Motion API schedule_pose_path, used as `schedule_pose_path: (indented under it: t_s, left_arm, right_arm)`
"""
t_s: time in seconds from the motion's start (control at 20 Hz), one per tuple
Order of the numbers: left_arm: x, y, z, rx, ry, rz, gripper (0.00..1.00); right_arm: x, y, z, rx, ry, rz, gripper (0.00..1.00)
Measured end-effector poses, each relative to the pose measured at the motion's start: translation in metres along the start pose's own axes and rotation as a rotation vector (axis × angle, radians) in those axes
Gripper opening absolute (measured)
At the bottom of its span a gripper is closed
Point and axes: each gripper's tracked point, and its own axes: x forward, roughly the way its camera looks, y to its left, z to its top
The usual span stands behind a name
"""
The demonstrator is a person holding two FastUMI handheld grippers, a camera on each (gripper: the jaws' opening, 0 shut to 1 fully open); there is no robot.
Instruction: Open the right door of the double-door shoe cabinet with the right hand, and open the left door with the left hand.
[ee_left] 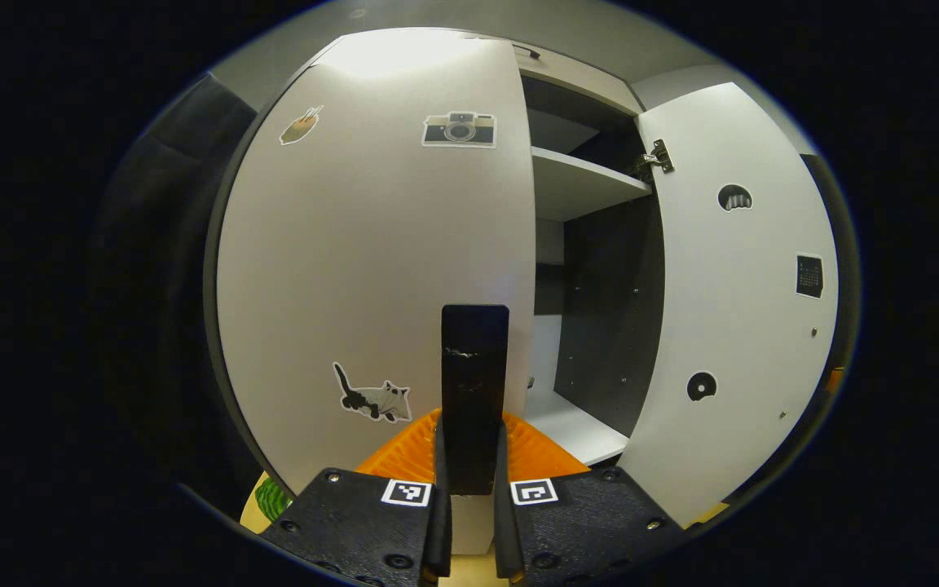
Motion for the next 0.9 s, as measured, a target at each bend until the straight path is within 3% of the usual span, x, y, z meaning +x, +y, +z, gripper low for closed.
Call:
schedule_pose_path:
  t_s: [0.7, 0.9]
  left_arm:
    - [-0.066, 0.02, -0.003, -0.045, 0.009, -0.009, 0.21]
    - [-0.084, 0.028, -0.003, -0.057, 0.009, 0.0, 0.21]
  right_arm:
    - [-0.005, 0.05, -0.001, -0.026, 0.006, 0.147, 0.01]
    - [-0.003, 0.085, 0.002, -0.022, -0.002, 0.195, 0.01]
